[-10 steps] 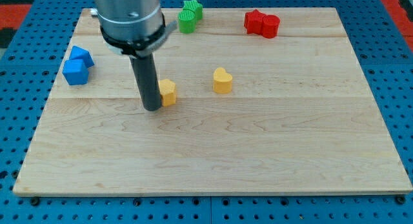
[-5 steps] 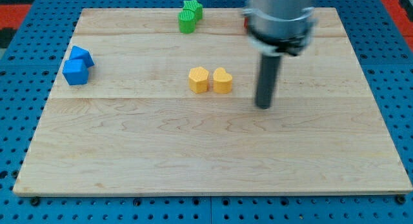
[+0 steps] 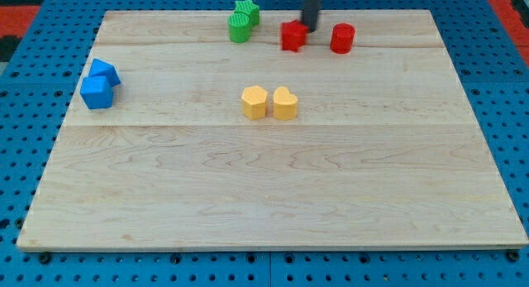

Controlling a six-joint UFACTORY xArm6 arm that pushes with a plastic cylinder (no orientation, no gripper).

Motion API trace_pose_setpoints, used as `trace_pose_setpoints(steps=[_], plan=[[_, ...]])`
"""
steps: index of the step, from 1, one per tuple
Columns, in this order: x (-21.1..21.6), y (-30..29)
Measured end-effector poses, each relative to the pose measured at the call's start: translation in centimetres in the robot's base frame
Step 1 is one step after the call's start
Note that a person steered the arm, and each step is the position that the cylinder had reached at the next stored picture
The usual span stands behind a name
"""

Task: Slide the red star closer to yellow hexagon

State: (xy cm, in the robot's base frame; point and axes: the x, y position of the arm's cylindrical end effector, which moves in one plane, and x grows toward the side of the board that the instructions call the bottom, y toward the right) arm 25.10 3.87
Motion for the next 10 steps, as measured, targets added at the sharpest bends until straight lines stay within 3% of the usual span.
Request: trace_pose_setpoints(steps=[1, 2, 3, 4, 6, 7, 9, 10], plan=[[3.5, -4.5], [4.4, -6.5], [1.7, -10.8], [2.5, -14.9], [4.8, -5.1], [7.7, -4.3], [9.6, -4.3], [9.3, -1.1]])
